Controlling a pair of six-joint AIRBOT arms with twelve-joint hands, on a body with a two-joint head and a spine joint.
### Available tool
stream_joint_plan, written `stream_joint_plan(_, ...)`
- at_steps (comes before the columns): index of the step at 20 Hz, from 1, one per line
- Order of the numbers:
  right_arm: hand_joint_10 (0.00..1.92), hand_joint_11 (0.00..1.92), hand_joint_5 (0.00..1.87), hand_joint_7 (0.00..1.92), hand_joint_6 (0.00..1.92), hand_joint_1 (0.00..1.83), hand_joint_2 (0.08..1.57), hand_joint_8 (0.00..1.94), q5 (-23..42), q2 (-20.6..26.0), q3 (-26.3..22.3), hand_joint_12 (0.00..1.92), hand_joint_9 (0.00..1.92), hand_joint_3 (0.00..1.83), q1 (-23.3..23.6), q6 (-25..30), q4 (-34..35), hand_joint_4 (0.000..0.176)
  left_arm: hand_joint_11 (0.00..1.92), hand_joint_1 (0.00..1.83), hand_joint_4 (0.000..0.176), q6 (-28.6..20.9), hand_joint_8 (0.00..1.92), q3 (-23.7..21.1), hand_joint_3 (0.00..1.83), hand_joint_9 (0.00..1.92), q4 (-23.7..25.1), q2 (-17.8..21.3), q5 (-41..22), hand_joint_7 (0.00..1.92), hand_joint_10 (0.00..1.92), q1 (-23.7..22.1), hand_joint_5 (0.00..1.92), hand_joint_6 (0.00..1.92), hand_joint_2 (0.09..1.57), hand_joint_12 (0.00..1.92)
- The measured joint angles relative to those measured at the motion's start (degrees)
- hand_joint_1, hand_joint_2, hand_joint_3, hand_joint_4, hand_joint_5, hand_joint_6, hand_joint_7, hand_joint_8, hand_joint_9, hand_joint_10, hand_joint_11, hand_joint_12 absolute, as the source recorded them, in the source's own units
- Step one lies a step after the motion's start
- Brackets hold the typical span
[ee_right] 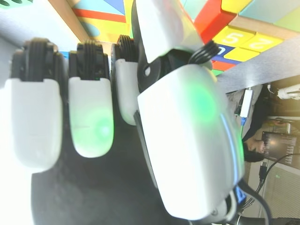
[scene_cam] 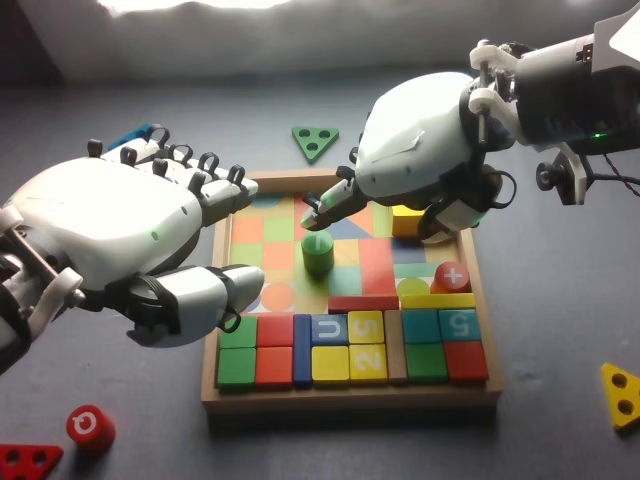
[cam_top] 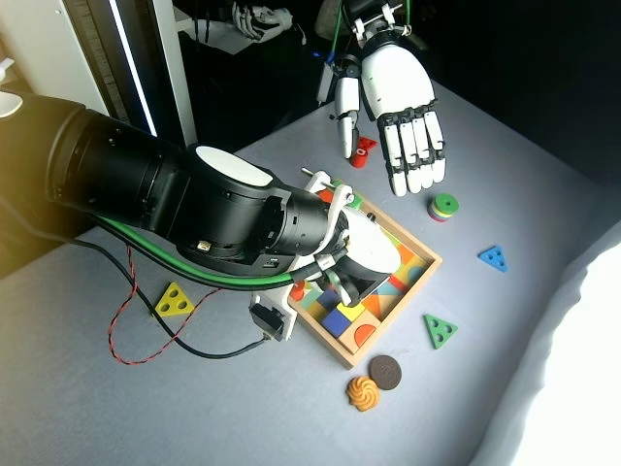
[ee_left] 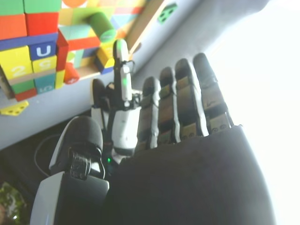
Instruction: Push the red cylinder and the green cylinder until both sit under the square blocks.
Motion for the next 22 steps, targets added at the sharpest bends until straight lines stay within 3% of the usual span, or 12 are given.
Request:
stream_joint_plan(8,1.92,1.87,0.33,1.72,0.01,1.77,1.32,1.94,0.3,0.0,0.0,1.92,1.85,0.00,-1.1,0.2,0.5,0.000,0.00,0.00,0.000,0.0,0.00,0.0,0.00,0.20,0.0,0.0,0.0,0.23,0.00,0.0,0.21,0.00,1.44,0.47)
stream_joint_plan(10,1.92,1.87,0.33,1.70,0.01,1.77,1.32,1.94,0.4,0.1,0.0,1.92,1.83,0.00,-1.5,0.5,0.8,0.000,0.00,0.00,0.000,0.0,0.00,0.0,0.00,0.17,0.0,0.0,0.0,0.20,0.00,0.0,0.18,0.00,1.45,0.40)
stream_joint_plan(11,1.92,1.86,0.36,1.70,0.02,1.73,1.35,1.94,0.7,0.3,0.0,1.92,1.83,0.00,-1.5,0.8,0.8,0.017,0.00,0.00,0.000,0.0,0.00,0.0,0.00,0.17,0.0,0.0,0.0,0.20,0.00,0.0,0.18,0.00,1.45,0.40)
stream_joint_plan(13,1.92,1.88,0.33,1.71,0.00,1.73,1.33,1.94,1.7,1.0,-0.1,1.92,1.85,0.00,-2.0,1.5,0.9,0.000,0.00,0.00,0.000,0.0,0.00,0.0,0.00,0.18,-0.2,0.0,0.0,0.21,0.00,-0.2,0.19,0.01,1.44,0.42)
stream_joint_plan(22,1.92,1.85,0.31,1.63,0.00,1.74,1.34,1.94,4.9,6.6,-4.3,1.92,1.82,0.00,-2.5,1.6,-1.4,0.000,0.00,0.00,0.000,0.0,0.01,0.0,0.00,0.23,-0.3,0.0,0.0,0.26,0.01,-0.2,0.22,0.00,1.45,0.53)
